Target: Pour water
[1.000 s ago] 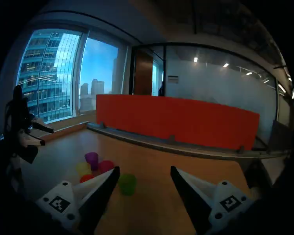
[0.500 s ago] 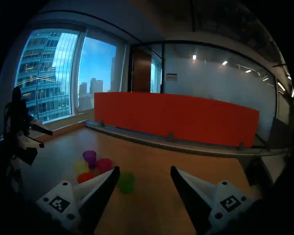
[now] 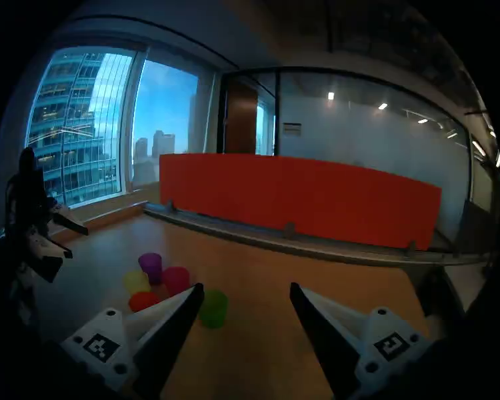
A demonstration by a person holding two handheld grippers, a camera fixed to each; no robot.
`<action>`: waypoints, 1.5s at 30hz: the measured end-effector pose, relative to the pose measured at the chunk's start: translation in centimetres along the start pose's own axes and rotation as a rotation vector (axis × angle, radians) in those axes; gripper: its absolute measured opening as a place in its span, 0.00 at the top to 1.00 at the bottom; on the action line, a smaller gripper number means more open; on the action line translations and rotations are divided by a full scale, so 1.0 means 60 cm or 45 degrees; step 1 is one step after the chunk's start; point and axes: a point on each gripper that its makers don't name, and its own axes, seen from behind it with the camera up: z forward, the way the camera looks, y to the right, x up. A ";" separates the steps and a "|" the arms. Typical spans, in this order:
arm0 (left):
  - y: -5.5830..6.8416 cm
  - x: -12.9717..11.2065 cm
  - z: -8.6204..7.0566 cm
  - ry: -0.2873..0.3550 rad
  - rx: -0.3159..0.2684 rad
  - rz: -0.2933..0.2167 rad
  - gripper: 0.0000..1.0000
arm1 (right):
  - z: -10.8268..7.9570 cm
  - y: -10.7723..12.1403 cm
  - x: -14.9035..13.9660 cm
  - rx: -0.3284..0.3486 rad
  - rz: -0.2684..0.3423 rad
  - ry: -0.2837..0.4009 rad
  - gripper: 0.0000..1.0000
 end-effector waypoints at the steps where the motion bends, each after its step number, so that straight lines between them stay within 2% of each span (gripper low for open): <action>1: 0.003 -0.002 0.002 -0.002 -0.007 0.001 0.04 | 0.001 0.001 -0.001 -0.001 0.000 -0.001 0.00; 18: 0.054 -0.061 0.053 -0.109 -0.121 0.027 0.04 | 0.016 0.006 -0.020 -0.002 0.008 -0.021 0.00; 30: 0.089 -0.088 0.089 -0.184 -0.206 0.046 0.04 | 0.028 0.014 -0.035 -0.006 0.011 -0.033 0.00; 45: 0.132 -0.119 0.130 -0.240 -0.295 0.055 0.04 | 0.043 0.012 -0.043 -0.005 0.013 -0.041 0.00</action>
